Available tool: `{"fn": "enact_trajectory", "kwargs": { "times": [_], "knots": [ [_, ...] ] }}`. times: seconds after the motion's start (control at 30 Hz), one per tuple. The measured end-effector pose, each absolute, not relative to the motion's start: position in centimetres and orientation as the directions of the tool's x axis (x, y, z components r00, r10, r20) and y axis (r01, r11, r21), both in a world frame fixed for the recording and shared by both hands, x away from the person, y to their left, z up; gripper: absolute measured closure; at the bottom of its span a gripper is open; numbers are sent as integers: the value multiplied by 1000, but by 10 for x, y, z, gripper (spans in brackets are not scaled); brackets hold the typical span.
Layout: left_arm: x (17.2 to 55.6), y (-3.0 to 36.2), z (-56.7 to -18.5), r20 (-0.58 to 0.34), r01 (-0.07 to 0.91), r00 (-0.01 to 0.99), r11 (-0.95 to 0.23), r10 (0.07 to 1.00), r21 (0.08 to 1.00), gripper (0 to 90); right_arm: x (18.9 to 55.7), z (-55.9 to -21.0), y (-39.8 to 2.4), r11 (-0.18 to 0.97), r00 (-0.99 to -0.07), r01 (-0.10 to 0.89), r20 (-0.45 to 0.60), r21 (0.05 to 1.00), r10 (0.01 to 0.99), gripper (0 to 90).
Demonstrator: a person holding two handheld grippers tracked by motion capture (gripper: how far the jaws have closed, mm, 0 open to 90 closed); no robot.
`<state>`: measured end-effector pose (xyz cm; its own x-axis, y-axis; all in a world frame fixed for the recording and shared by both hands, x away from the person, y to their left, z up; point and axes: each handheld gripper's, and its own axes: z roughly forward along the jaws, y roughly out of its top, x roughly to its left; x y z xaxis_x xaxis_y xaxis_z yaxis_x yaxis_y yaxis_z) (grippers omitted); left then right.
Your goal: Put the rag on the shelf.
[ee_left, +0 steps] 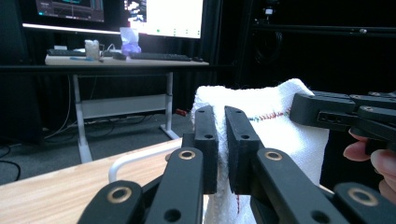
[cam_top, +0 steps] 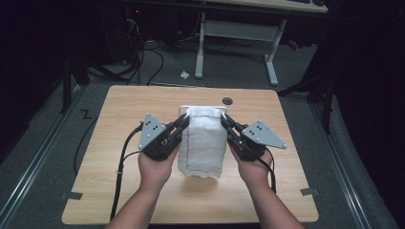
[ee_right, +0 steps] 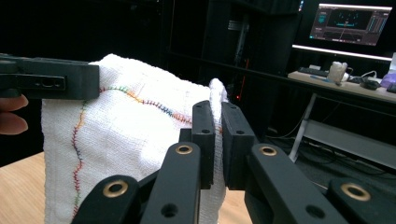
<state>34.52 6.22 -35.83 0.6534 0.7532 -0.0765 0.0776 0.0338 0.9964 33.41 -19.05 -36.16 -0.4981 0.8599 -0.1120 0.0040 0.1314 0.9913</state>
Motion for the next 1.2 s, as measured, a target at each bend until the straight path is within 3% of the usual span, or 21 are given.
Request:
{"fn": "enact_trajectory", "kwargs": {
  "times": [0.5, 1.2],
  "knots": [
    [373, 50, -335, 33, 26, 635, -64, 772, 998, 847, 355, -334, -196, 103, -480, 4, -88, 995, 873, 858],
    [442, 51, -314, 18, 23, 637, -43, 771, 999, 846, 426, -317, -199, 44, -467, 40, -21, 998, 884, 857]
  ]
}}
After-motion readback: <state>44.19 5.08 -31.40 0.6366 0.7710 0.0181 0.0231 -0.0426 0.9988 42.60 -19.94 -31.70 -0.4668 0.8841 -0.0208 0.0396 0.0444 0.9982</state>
